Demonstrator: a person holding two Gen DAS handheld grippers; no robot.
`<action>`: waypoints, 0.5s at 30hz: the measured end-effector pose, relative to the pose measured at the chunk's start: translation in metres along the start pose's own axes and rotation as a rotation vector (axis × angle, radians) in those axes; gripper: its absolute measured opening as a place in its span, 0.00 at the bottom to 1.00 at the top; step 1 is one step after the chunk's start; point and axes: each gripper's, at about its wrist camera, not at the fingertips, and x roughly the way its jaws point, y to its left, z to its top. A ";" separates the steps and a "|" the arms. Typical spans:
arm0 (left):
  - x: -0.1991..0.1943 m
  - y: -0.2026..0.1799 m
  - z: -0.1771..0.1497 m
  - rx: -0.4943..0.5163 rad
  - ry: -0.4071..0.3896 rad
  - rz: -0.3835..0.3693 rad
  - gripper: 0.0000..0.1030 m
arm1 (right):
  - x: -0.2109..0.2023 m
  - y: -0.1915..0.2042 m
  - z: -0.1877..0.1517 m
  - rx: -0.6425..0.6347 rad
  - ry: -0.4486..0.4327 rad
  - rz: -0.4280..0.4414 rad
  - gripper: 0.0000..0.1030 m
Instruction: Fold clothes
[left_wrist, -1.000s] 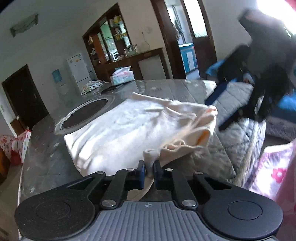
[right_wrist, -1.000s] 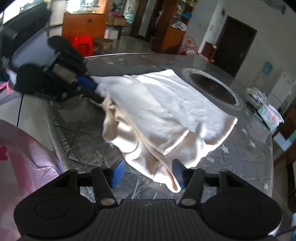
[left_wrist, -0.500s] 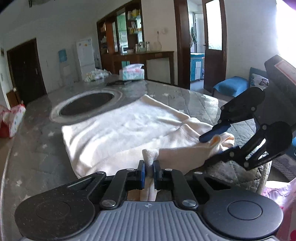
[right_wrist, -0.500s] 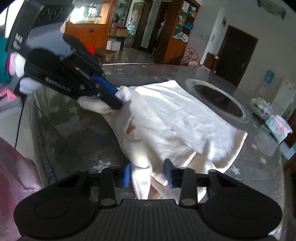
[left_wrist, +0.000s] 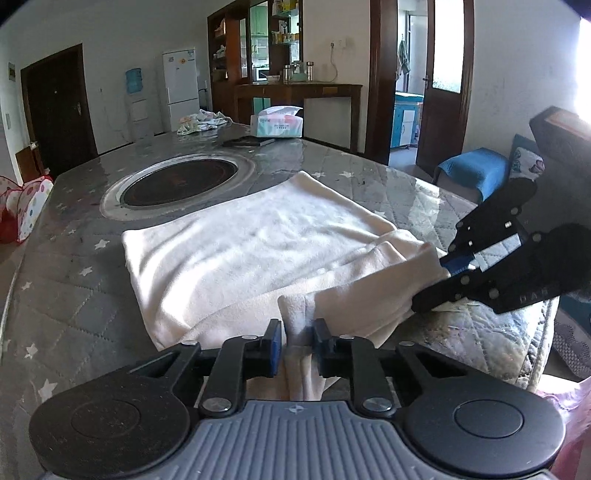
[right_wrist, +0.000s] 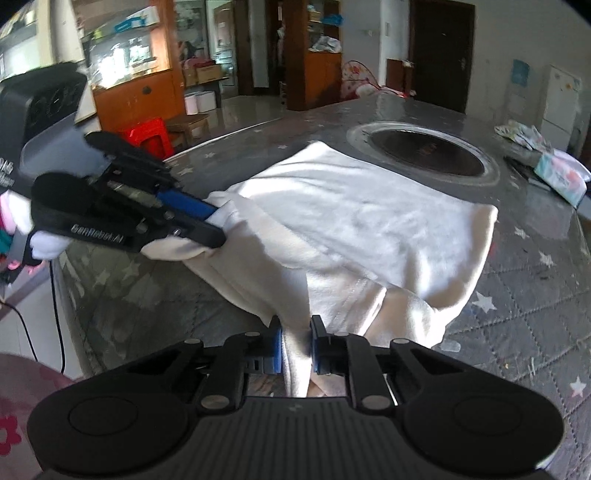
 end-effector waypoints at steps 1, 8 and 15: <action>-0.001 -0.001 0.000 0.004 0.000 0.002 0.25 | 0.000 -0.001 0.001 0.008 0.000 -0.004 0.13; -0.006 -0.007 -0.004 0.024 -0.001 0.022 0.36 | 0.000 -0.006 0.002 0.055 0.000 -0.012 0.12; -0.025 -0.018 -0.021 0.080 -0.022 0.037 0.47 | -0.002 -0.005 0.002 0.068 -0.005 -0.017 0.12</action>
